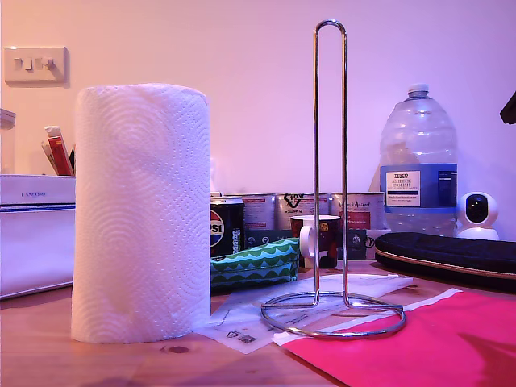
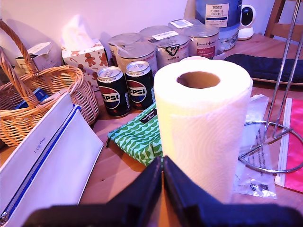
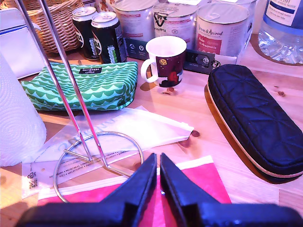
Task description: Insert the paper towel roll into the metallic stand.
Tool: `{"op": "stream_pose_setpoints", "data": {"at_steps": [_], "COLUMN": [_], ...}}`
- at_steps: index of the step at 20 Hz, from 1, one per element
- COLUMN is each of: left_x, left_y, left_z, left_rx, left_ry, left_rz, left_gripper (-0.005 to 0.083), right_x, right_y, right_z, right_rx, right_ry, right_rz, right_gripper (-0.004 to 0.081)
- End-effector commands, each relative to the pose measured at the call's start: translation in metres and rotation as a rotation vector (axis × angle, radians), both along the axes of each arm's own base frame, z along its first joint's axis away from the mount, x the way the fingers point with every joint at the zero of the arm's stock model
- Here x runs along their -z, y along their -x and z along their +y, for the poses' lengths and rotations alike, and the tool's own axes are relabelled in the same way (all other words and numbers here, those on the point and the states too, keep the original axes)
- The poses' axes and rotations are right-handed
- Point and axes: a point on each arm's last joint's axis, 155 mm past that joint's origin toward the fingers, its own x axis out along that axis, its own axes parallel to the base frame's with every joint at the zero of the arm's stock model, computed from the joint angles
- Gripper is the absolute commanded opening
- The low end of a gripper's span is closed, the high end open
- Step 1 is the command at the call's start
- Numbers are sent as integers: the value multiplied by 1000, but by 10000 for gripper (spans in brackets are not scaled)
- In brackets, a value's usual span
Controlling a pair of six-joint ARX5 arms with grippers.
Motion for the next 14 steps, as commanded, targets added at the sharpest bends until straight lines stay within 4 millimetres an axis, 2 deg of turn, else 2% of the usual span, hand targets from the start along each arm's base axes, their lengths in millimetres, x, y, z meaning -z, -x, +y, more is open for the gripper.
{"op": "stream_pose_setpoints", "data": {"at_steps": [1,7,12,14], "left_x": [-26,-26,-22,-26], "left_y": [27,31,40,46], "left_z": [-50,-53,-55,-53], "left_rx": [301,332,386,402], "left_ry": [131,132,39,-12], "left_rz": [-56,-53,-42,-13], "left_gripper": [-23,-23,-23,-23], "right_x": [-22,-23,-27,-25], "right_y": [-8,-6,12,23], "right_z": [9,12,47,63], "right_rx": [-20,-41,-226,-298], "right_ry": [-63,-71,-121,-128], "right_rz": [-104,-103,-93,-79], "right_gripper": [-12,-12,-12,-12]}}
